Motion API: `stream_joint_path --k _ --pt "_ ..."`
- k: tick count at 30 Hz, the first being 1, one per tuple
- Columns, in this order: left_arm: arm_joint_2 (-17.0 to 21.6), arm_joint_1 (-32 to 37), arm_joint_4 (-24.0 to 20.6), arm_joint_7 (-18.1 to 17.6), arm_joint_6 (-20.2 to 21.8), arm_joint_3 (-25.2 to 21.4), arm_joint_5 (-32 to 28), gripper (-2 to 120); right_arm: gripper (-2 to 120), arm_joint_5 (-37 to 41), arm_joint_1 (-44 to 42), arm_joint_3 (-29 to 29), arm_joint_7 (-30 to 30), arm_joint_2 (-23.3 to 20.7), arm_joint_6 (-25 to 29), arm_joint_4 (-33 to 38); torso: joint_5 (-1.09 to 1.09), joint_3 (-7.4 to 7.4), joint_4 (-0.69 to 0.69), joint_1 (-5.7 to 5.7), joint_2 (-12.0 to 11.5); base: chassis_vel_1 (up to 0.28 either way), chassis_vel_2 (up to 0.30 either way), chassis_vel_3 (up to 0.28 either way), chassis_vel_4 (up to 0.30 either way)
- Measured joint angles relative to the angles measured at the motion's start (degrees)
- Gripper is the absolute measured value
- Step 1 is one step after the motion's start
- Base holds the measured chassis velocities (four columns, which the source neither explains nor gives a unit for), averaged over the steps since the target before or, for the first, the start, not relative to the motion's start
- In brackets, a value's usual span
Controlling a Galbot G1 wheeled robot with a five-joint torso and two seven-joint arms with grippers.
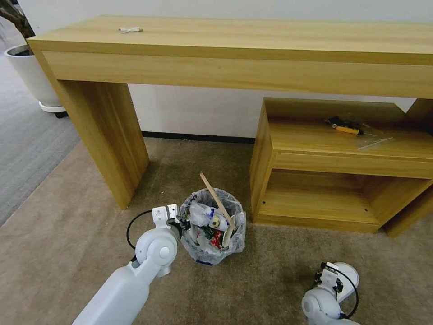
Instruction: Pick up the trash bin and place the garbage on the floor into it.
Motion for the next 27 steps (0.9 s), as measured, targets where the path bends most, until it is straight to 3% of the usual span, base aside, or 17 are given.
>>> stream_joint_path --k 2,4,10,12,14,16,18,20,27 --pt "0.0 0.0 0.0 0.0 0.0 0.0 0.0 0 0 0.0 -0.1 0.0 0.0 0.0 0.0 0.1 0.00 0.00 0.00 0.00 0.0 0.000 0.000 0.000 0.000" --pt "0.0 -0.4 0.2 0.0 0.0 0.0 0.0 0 10 -0.4 -1.9 0.7 1.0 0.6 -0.6 2.4 0.00 0.00 -0.01 0.00 0.0 0.000 0.000 0.000 0.000" --pt "0.0 -0.4 0.1 0.1 0.0 0.0 0.0 0 27 -1.9 -3.1 1.0 1.7 1.2 -1.3 3.3 -0.01 0.00 0.00 0.00 0.0 0.000 0.000 0.000 0.000" --pt "-0.1 -0.1 -0.1 0.2 0.0 -0.1 0.1 0 38 -2.3 -3.3 1.0 1.8 1.5 -1.3 3.3 0.01 0.00 0.01 0.00 0.0 0.000 0.000 0.000 0.000" --pt "-0.1 0.0 -0.1 0.2 0.0 -0.1 0.1 0 40 -2.4 -3.4 1.0 1.8 1.5 -1.3 3.3 -0.01 0.00 0.00 0.00 0.0 0.000 0.000 0.000 0.000" --pt "-0.1 0.4 -0.2 0.2 0.0 -0.3 0.5 0 53 -2.9 -3.6 1.0 1.8 1.5 -1.3 3.5 0.00 0.00 0.01 0.00 0.0 0.000 0.000 0.000 0.000" --pt "-0.1 0.4 -0.2 0.2 -0.1 -0.4 0.6 0 55 -3.1 -3.7 1.1 1.8 1.5 -1.2 3.6 0.00 0.00 0.01 0.00 0.0 0.000 0.000 0.000 0.000" --pt "-0.1 0.5 -0.2 0.4 -0.1 -0.4 0.8 0 68 -4.0 -4.2 1.4 1.8 1.6 -1.1 4.0 0.00 0.00 0.01 0.00 0.0 0.000 0.000 0.000 0.000" --pt "-0.5 0.2 0.1 0.9 -0.2 -0.5 1.2 0 88 -5.6 -5.7 2.3 2.9 1.4 -1.4 5.8 0.00 0.00 0.00 0.00 0.0 0.000 0.000 0.000 0.000"
